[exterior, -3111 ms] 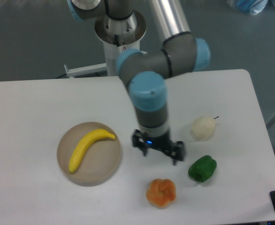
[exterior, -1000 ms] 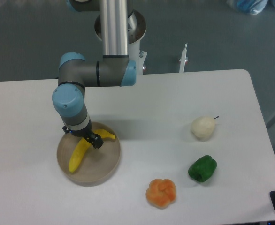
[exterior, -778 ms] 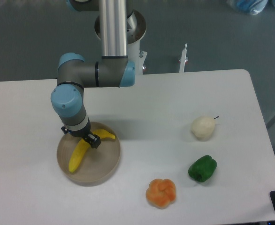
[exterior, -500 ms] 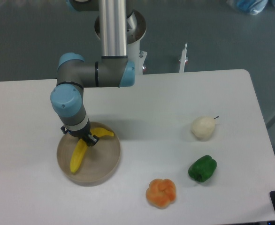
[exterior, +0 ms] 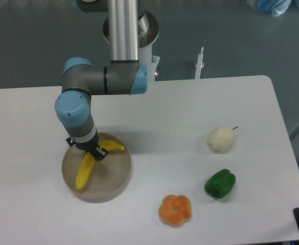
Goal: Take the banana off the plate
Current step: 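Lift the banana off the plate and carry it toward the green pepper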
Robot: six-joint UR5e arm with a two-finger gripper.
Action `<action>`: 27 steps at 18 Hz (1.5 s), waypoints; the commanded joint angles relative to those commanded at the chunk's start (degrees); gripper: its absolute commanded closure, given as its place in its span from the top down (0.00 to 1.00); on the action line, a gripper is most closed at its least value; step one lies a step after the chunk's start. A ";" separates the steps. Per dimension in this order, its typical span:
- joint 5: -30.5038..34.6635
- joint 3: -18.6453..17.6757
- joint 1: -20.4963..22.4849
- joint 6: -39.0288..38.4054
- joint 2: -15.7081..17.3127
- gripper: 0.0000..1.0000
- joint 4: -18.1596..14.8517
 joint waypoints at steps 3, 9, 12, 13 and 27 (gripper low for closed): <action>0.53 1.05 3.42 2.90 1.67 0.25 0.00; 0.35 4.13 13.44 10.54 3.96 0.25 -1.14; 0.44 5.01 17.57 15.47 4.32 0.25 -0.97; 0.44 5.71 18.98 16.35 4.32 0.25 -0.97; 0.53 11.17 25.41 21.71 3.26 0.25 -0.97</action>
